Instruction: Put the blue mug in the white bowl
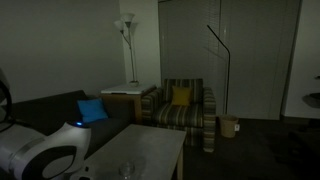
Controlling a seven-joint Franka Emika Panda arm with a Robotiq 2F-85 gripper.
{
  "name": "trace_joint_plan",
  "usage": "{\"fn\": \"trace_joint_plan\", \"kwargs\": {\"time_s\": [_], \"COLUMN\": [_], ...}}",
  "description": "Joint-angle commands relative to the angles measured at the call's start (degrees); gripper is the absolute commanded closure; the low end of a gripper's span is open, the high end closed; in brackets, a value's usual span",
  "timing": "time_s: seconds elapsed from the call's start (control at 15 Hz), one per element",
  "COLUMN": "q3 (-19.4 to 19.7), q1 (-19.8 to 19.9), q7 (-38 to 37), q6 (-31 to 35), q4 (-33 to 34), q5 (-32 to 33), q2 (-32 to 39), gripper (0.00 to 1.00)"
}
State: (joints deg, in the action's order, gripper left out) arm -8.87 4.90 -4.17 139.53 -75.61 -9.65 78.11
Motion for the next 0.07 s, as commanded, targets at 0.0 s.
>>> {"fn": "trace_joint_plan", "kwargs": {"time_s": [0.0], "q3": [0.68], "q1": [-0.63], "q7": [0.55], "q6": [-0.29], "q4": [0.49], "q5": [-1.11], "q2": [0.20], "gripper": [0.00]}}
